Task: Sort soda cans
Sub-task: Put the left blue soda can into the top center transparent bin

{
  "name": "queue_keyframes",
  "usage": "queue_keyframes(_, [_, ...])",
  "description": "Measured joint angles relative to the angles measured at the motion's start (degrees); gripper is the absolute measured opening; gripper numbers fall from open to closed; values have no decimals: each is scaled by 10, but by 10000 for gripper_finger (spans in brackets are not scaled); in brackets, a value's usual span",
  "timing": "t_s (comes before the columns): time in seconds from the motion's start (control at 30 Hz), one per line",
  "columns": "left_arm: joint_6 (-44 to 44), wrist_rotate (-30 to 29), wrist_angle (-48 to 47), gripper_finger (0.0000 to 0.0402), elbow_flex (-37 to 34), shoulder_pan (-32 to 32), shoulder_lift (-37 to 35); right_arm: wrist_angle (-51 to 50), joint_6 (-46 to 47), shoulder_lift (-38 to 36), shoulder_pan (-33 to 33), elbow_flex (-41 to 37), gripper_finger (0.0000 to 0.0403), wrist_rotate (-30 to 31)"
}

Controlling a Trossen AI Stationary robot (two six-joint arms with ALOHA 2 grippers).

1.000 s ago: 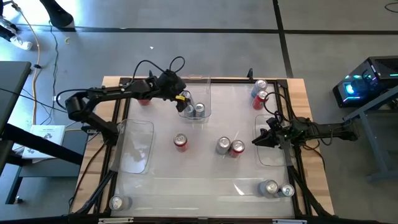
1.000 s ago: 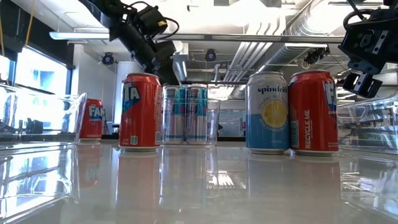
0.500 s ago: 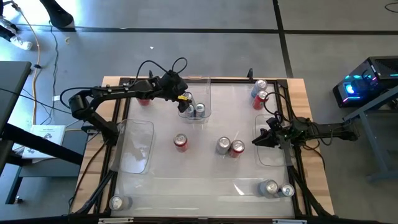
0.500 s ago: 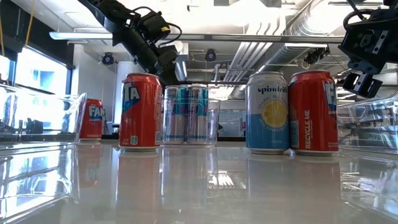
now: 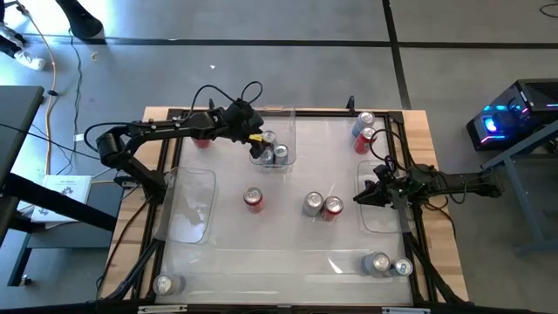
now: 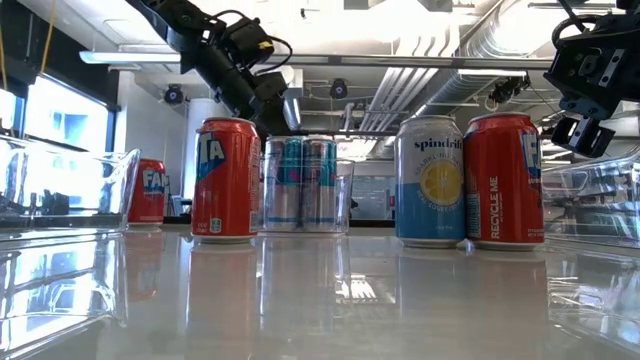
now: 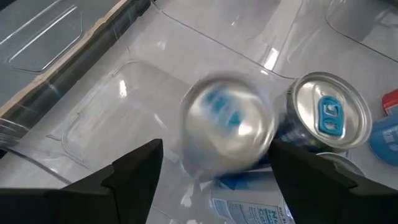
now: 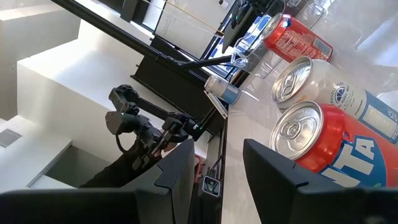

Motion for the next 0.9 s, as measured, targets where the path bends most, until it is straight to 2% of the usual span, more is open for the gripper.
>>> queue_keyframes(0.23, [3,-2,-6,288,1,0,-6,0,0,0,0,0,132,0])
queue_keyframes(0.4, [31,-22,-64,289,34,0,-24,0,0,0,0,0,132,0])
queue_keyframes(0.53, [46,-42,-56,289,51,-2,-40,0,0,0,0,0,132,0])
queue_keyframes(0.9, [67,-31,-19,289,51,-4,14,0,0,0,0,0,132,0])
